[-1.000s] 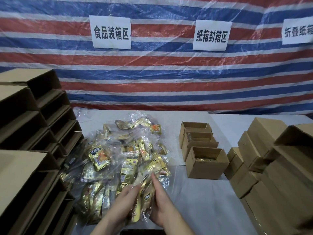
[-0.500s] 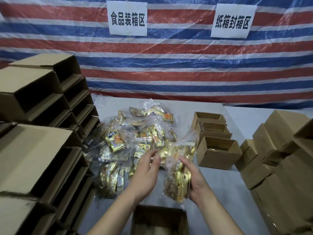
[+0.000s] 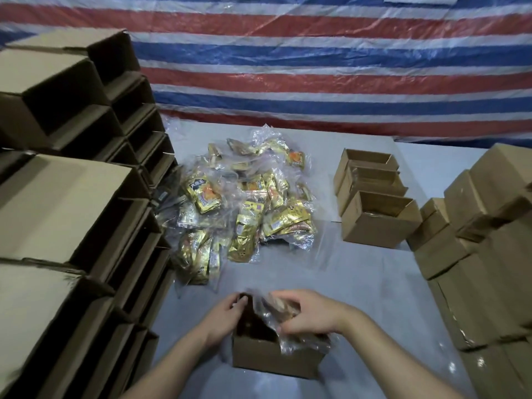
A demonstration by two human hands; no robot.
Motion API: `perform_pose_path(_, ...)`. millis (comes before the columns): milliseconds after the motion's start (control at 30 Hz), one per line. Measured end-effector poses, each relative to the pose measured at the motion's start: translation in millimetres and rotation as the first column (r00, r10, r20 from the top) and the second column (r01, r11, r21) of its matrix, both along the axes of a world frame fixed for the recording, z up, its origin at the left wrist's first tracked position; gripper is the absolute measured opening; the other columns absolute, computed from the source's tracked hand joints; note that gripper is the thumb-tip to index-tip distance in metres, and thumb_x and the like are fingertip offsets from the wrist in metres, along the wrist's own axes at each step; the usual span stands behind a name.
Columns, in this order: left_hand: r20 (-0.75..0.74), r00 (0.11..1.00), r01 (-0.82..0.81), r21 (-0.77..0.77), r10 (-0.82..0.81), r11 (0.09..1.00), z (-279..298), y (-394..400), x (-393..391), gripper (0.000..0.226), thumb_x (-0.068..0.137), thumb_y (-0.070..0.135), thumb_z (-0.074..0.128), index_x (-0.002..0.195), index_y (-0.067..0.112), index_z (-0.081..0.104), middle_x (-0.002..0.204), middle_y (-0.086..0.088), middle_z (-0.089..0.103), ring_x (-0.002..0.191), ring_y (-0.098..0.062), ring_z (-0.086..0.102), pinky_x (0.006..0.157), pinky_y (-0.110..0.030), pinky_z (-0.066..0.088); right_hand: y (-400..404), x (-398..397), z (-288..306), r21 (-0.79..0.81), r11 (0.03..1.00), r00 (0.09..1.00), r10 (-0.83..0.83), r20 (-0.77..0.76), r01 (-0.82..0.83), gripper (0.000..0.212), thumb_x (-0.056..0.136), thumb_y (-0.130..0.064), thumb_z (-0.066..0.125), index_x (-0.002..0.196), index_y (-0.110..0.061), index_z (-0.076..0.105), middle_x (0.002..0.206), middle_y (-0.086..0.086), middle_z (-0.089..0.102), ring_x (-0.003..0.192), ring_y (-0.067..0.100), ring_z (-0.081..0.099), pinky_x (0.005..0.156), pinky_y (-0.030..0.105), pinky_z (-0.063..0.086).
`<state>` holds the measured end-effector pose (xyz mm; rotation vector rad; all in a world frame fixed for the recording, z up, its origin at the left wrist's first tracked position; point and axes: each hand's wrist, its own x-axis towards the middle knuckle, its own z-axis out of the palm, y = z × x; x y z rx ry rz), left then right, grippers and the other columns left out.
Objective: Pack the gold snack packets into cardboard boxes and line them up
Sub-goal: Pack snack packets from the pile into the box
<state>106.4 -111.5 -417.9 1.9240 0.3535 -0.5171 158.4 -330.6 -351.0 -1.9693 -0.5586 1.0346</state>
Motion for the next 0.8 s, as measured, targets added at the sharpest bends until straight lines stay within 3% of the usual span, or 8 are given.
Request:
perform_pose_path(133, 0.024, 0.999, -0.031, -0.052, 0.032, 0.998, -3.6, -3.2, -6.0, 0.021, 0.102, 0.019, 0.047, 0.086, 0.022, 0.059, 0.08, 0.009, 0.064, 0.069, 0.013, 0.058, 0.064, -0.003, 0.041, 8.0, -11.8, -23.9, -0.172, 0.981, 0.994, 0.083, -0.075, -0.095, 0.012, 0.071, -0.037, 0.07, 0.082, -0.038, 0.063, 0.072, -0.016, 0.058, 0.07, 0.002, 0.053, 0.071, 0.026, 0.045)
perform_pose_path(200, 0.037, 0.997, -0.062, -0.076, 0.064, 0.995, -9.3, -2.4, -11.1, 0.02, 0.102, 0.019, 0.048, 0.087, 0.023, 0.062, 0.079, 0.008, 0.068, 0.071, 0.012, 0.059, 0.067, -0.005, 0.043, 16.5, -15.8, -32.5, -0.246, 0.961, 0.99, 0.11, -0.091, -0.129, 0.016, 0.068, -0.047, 0.067, 0.08, -0.037, 0.064, 0.07, -0.015, 0.057, 0.07, 0.004, 0.054, 0.071, 0.029, 0.046)
perform_pose_path(333, 0.076, 0.996, -0.043, -0.082, 0.049, 0.996, -16.2, 1.7, -17.0, 0.019, 0.102, 0.026, 0.048, 0.093, 0.022, 0.064, 0.079, 0.012, 0.067, 0.077, 0.006, 0.059, 0.069, -0.007, 0.044, 29.8, -19.5, -51.5, -0.438, 0.865, 0.969, 0.235, -0.077, -0.244, 0.047, 0.071, -0.056, 0.056, 0.109, -0.03, 0.065, 0.098, -0.006, 0.067, 0.097, 0.018, 0.064, 0.088, 0.034, 0.049)
perform_pose_path(433, 0.078, 0.997, -0.001, -0.069, 0.007, 0.998, -21.4, -0.9, -21.5, 0.016, 0.102, 0.03, 0.047, 0.098, 0.026, 0.062, 0.086, 0.008, 0.064, 0.084, -0.003, 0.059, 0.078, -0.015, 0.045, 38.9, -31.1, -80.0, -0.642, 0.702, 0.905, 0.425, 0.031, -0.308, 0.061, 0.092, -0.058, 0.047, 0.135, -0.014, 0.048, 0.127, 0.013, 0.06, 0.114, 0.035, 0.058, 0.088, 0.036, 0.045)
perform_pose_path(500, 0.104, 0.994, 0.026, -0.033, -0.022, 0.999, -25.4, -2.9, -26.1, 0.013, 0.101, 0.03, 0.047, 0.097, 0.032, 0.059, 0.092, 0.007, 0.064, 0.084, 0.004, 0.057, 0.078, -0.01, 0.043, 46.3, -45.7, -97.1, -0.733, 0.637, 0.866, 0.482, 0.137, -0.239, 0.07, 0.096, -0.06, 0.041, 0.141, -0.006, 0.038, 0.132, 0.021, 0.054, 0.116, 0.038, 0.057, 0.093, 0.042, 0.045)
perform_pose_path(600, 0.141, 0.989, 0.035, 0.024, -0.038, 0.999, -29.2, -0.6, -32.3, 0.012, 0.099, 0.035, 0.048, 0.097, 0.043, 0.056, 0.103, 0.012, 0.063, 0.09, 0.015, 0.055, 0.08, -0.002, 0.039, 47.3, -57.0, -110.3, -0.73, 0.665, 0.863, 0.451, 0.227, -0.156, 0.076, 0.093, -0.068, 0.04, 0.14, -0.007, 0.04, 0.135, 0.019, 0.054, 0.118, 0.037, 0.057, 0.097, 0.043, 0.045)
perform_pose_path(733, 0.174, 0.984, 0.035, 0.045, -0.043, 0.998, -30.9, 1.2, -31.5, 0.02, 0.088, 0.054, 0.044, 0.1, 0.045, 0.058, 0.105, 0.012, 0.065, 0.096, 0.001, 0.06, 0.095, -0.027, 0.048, 39.2, -54.4, -102.1, -0.581, 0.808, 0.969, 0.214, 0.125, -0.103, 0.082, 0.089, -0.068, 0.049, 0.148, -0.013, 0.035, 0.146, 0.012, 0.046, 0.132, 0.032, 0.046, 0.11, 0.037, 0.037)
perform_pose_path(800, 0.196, 0.98, 0.038, 0.047, -0.046, 0.998, -30.8, 1.2, -29.0, 0.026, 0.085, 0.059, 0.042, 0.098, 0.044, 0.059, 0.098, 0.011, 0.066, 0.092, -0.004, 0.061, 0.092, -0.032, 0.05, 34.6, -48.9, -92.3, -0.517, 0.852, 0.967, 0.195, 0.165, -0.083, 0.057, 0.094, -0.053, 0.053, 0.134, -0.012, 0.052, 0.136, 0.012, 0.055, 0.124, 0.03, 0.052, 0.104, 0.034, 0.041)
